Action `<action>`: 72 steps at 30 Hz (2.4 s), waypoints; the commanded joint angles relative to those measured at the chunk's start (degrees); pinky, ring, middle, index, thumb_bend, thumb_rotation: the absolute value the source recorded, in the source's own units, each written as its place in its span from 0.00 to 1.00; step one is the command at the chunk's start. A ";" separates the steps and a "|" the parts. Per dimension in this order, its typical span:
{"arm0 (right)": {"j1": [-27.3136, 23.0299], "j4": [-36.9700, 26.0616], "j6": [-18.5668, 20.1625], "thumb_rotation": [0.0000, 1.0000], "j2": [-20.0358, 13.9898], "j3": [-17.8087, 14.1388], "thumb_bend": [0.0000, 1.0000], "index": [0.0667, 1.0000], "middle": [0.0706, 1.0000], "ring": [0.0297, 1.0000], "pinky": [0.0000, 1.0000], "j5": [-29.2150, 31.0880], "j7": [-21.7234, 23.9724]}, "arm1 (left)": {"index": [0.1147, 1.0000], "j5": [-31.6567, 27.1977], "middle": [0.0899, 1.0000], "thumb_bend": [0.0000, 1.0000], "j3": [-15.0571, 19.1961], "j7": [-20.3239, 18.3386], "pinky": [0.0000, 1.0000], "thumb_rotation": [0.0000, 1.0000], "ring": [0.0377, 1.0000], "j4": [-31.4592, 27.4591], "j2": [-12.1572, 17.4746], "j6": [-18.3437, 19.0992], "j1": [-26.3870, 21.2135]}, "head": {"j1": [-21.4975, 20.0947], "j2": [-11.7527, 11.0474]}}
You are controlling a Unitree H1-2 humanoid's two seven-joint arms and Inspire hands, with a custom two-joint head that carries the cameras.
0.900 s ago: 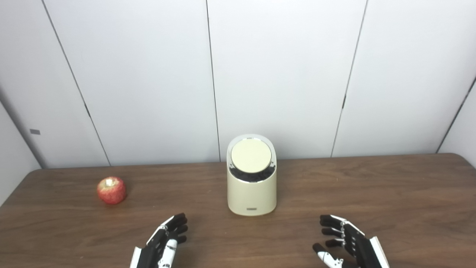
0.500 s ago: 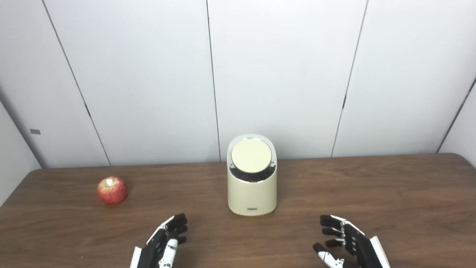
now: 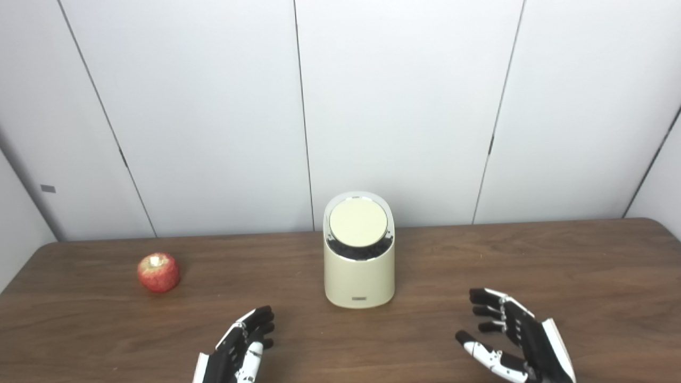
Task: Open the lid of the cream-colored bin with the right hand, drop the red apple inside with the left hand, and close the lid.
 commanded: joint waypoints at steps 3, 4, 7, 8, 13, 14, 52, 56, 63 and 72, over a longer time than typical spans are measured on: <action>-7.50 -3.64 3.23 0.31 -2.58 0.37 0.43 0.82 0.83 0.81 0.73 -2.45 2.41 | 0.79 0.33 0.80 0.19 -0.49 0.20 0.75 0.60 0.79 1.48 -0.38 -1.97 -0.93 | -0.08 -0.44; -9.10 -3.80 4.58 0.36 -3.15 0.54 0.45 0.84 0.83 0.81 0.72 -2.92 3.16 | 0.79 0.38 0.80 0.20 -0.57 0.24 0.75 0.61 0.79 1.57 -0.46 -2.07 -0.92 | 0.00 -0.49; -13.67 -3.87 8.20 0.53 -4.34 1.47 0.58 0.89 0.90 0.87 0.79 -4.11 5.16 | 0.79 0.49 0.80 0.20 -0.92 0.11 0.75 0.62 0.79 1.71 -0.52 -2.38 -0.84 | 0.24 -0.63; -15.30 -3.74 9.05 0.56 -4.79 2.13 0.61 0.90 0.92 0.89 0.81 -5.08 5.71 | 0.79 0.60 0.80 0.20 -1.09 0.01 0.75 0.63 0.79 1.62 -0.49 -2.33 -0.76 | 0.46 -0.61; -22.34 -3.99 12.81 0.65 -5.71 5.80 0.67 0.94 0.94 0.78 0.69 -10.48 8.03 | 0.81 0.93 0.81 0.18 -1.50 -0.14 0.76 0.69 0.80 1.15 -0.36 -1.83 -0.49 | 1.22 -0.67; -23.81 -3.84 13.58 0.66 -5.66 6.56 0.68 0.94 0.95 0.81 0.71 -11.59 8.47 | 0.81 0.99 0.81 0.19 -1.54 -0.11 0.76 0.69 0.80 1.12 -0.36 -1.92 -0.43 | 1.20 -0.71; -40.95 27.59 12.53 0.45 -3.55 18.90 0.58 1.00 1.00 1.00 1.00 -27.34 3.00 | 0.81 0.54 0.81 0.19 -1.85 -0.30 0.75 0.65 0.80 0.07 -0.49 -1.42 0.53 | -0.43 -1.25; -40.87 28.53 12.58 0.46 -3.91 18.71 0.54 1.00 1.00 1.00 1.00 -27.53 2.73 | 0.81 0.58 0.82 0.19 -1.82 -0.48 0.76 0.66 0.81 -0.17 -0.27 -1.21 0.75 | -0.54 -1.03; -40.71 28.78 12.39 0.47 -4.54 18.19 0.52 1.00 1.00 1.00 0.97 -27.37 2.74 | 0.81 0.70 0.82 0.18 -1.91 -0.65 0.76 0.71 0.81 0.27 -0.13 -2.15 0.76 | -0.55 -0.95; -40.37 27.58 13.08 0.42 -4.81 19.22 0.55 1.00 1.00 1.00 0.97 -28.73 3.62 | 0.81 1.02 0.82 0.19 -2.14 -0.49 0.76 0.71 0.81 -0.55 -0.43 -1.41 0.92 | -0.57 -0.57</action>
